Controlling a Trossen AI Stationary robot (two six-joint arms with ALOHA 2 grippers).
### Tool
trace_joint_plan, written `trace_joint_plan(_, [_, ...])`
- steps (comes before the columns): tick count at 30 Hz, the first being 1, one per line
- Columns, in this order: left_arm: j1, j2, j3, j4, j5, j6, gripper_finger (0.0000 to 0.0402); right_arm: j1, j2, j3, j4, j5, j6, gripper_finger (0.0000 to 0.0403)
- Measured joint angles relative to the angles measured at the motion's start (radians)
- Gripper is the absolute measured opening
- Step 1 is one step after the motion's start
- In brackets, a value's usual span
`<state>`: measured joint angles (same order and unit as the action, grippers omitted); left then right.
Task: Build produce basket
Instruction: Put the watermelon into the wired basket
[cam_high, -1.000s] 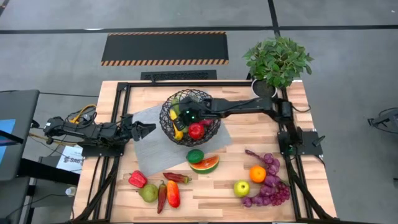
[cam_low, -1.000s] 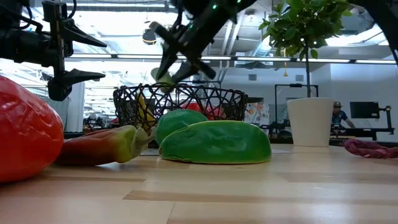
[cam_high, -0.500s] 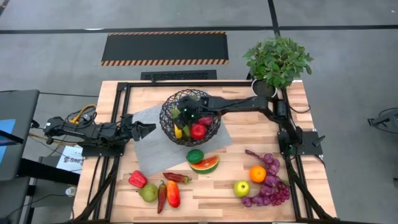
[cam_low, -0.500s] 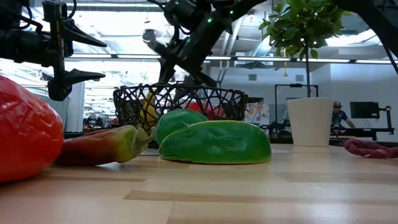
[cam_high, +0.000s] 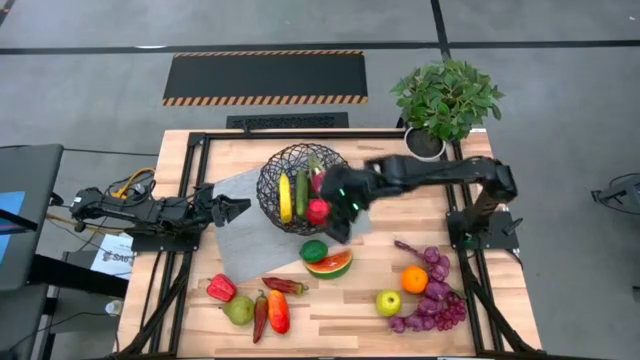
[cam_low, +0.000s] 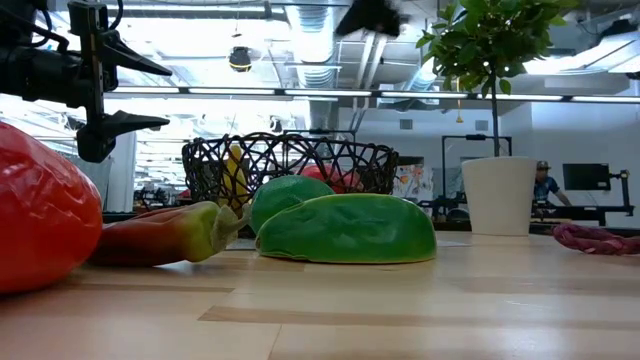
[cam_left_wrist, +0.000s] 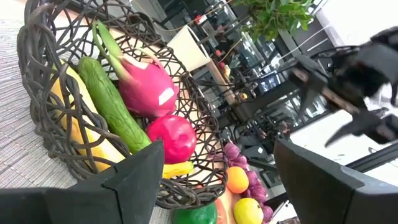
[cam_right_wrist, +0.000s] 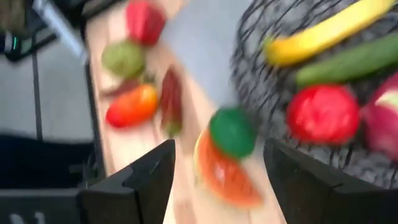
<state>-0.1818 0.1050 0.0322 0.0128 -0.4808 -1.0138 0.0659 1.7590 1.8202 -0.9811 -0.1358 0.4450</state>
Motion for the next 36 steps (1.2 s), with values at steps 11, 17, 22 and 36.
trace_joint_plan(11, [0.000, 0.000, 0.000, 0.000, 0.000, 0.000, 0.0289, 0.261, 0.008, -0.086, -0.048, 0.143, -0.060, 0.0266])
trace_joint_plan(17, [0.000, 0.001, 0.000, 0.000, -0.001, -0.001, 0.0289, 0.272, 0.102, -0.155, 0.006, 0.143, -0.128, 0.0266])
trace_joint_plan(22, [0.000, 0.007, 0.000, 0.000, 0.004, -0.002, 0.0289, 0.264, 0.223, -0.163, 0.058, 0.132, -0.246, 0.0266])
trace_joint_plan(36, [0.000, 0.015, 0.000, 0.000, 0.004, -0.002, 0.0289, 0.177, 0.353, -0.163, 0.156, 0.006, -0.323, 0.0266])
